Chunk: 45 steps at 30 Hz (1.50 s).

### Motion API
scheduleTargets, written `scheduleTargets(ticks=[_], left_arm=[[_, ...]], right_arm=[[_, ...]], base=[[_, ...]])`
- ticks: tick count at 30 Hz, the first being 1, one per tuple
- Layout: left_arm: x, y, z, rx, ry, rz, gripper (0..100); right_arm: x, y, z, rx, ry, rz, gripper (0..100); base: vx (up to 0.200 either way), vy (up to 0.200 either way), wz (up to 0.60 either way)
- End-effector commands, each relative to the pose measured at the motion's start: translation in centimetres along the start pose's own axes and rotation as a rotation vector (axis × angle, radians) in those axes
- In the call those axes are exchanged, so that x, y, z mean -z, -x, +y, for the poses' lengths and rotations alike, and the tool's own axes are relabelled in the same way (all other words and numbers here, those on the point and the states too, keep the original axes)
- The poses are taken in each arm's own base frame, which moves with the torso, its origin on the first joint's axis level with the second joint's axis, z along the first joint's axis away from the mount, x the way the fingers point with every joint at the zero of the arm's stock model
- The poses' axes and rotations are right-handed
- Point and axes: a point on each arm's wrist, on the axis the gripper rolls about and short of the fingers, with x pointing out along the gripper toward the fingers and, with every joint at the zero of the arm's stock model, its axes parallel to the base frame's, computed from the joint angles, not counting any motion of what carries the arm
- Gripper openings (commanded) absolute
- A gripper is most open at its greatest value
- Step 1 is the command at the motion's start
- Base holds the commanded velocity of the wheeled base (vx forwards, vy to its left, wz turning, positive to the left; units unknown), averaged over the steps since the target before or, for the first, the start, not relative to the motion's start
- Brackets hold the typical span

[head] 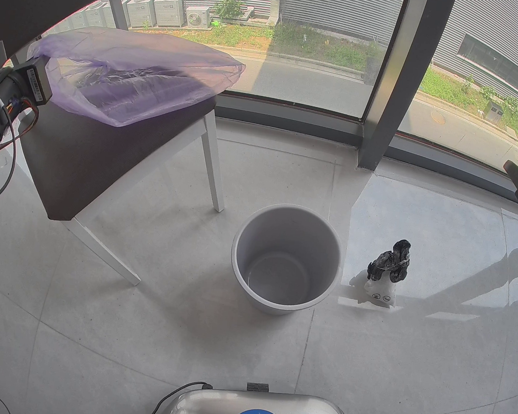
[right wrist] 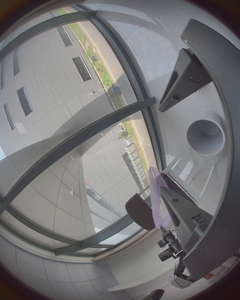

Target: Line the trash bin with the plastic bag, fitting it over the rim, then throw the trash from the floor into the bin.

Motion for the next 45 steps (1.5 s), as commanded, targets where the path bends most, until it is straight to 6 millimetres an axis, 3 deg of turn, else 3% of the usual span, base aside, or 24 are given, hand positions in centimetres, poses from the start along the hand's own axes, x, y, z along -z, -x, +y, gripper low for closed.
scheduleTargets(ticks=[1,12,21,22,25,38,42,45], left_arm=[[-0.7,0.4,-1.1,0.052,0.03,-0.029,0],[-2.3,1.5,-2.7,0.143,0.084,-0.072,0],[-1.6,0.8,-3.8,0.181,0.089,-0.049,0],[-1.2,-0.2,-4.4,0.186,0.09,-0.04,0],[-1.2,-0.6,-5.0,0.2,0.097,-0.042,0],[-0.9,-0.5,-8.1,0.305,0.135,-0.027,0],[-1.5,-0.6,-8.6,0.323,0.145,-0.04,0],[-2.2,-0.6,-9.0,0.338,0.15,-0.054,0]], right_arm=[[0.8,0.0,0.2,-0.023,-0.008,0.03,100],[2.1,0.1,0.2,-0.038,-0.012,0.078,100],[3.2,0.5,0.6,-0.078,-0.014,0.129,100],[3.5,0.7,0.4,-0.075,0.011,0.142,100],[3.8,0.8,0.3,-0.073,0.022,0.152,100],[5.3,1.4,0.2,-0.096,0.141,0.214,100],[4.5,0.7,0.8,-0.117,0.14,0.186,100],[3.5,-1.3,2.1,-0.148,0.133,0.15,100]], base=[[0.0,0.0,0.0],[0.0,0.0,0.0],[0.0,0.0,0.0],[0.0,0.0,0.0],[0.0,0.0,0.0],[0.0,0.0,0.0],[0.0,0.0,0.0],[0.0,0.0,0.0]])
